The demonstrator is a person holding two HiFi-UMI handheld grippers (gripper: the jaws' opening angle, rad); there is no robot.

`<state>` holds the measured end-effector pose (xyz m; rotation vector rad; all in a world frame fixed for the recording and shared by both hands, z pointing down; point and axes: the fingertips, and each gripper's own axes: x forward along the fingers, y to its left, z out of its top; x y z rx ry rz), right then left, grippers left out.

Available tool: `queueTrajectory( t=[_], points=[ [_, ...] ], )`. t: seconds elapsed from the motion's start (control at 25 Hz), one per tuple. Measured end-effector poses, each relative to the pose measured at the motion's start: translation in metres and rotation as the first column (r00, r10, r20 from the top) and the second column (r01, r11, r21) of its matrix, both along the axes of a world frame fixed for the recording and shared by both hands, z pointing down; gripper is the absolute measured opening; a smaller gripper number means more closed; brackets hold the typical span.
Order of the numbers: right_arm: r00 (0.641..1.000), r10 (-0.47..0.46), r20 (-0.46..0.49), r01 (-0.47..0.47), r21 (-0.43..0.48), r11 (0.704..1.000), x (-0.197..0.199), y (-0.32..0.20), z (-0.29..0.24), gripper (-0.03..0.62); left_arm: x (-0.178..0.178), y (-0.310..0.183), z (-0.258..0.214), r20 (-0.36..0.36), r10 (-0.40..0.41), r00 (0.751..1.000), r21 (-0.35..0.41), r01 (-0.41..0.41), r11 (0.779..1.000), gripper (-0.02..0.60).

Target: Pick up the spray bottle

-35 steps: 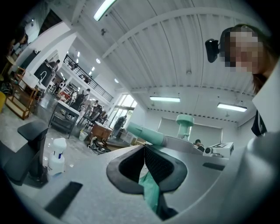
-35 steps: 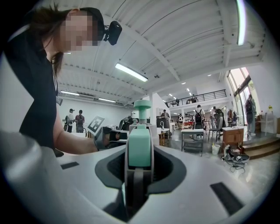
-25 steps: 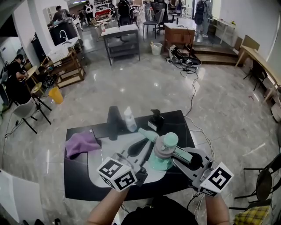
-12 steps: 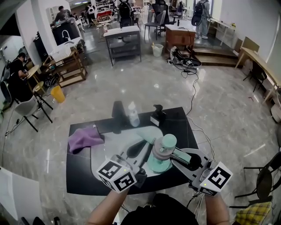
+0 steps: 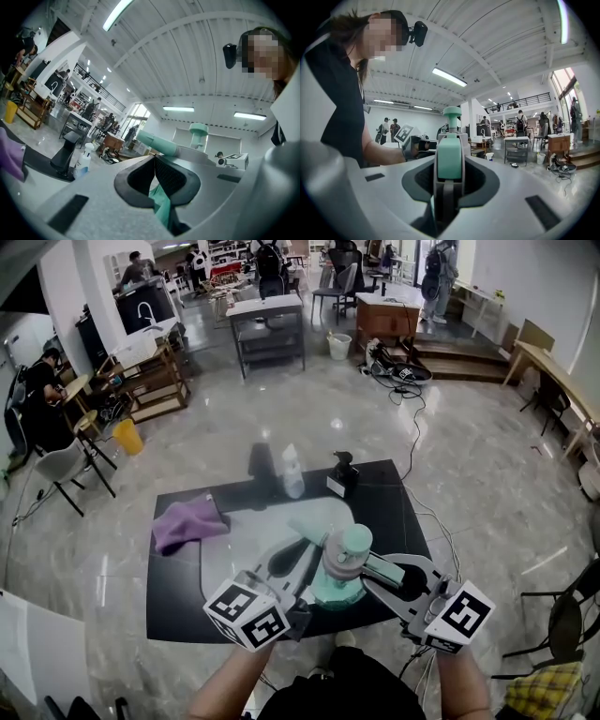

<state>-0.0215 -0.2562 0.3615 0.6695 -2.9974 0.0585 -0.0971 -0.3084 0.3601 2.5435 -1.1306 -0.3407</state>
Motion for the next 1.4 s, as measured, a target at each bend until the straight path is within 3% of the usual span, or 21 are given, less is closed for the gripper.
queueTrajectory(
  t=[1.4],
  points=[
    [1.0, -0.024, 0.001, 0.024, -0.018, 1.0, -0.016, 0.099, 0.01, 0.086, -0.017, 0.103, 0.009, -0.015, -0.016, 1.0, -0.017, 0.016, 1.0, 0.006]
  ],
)
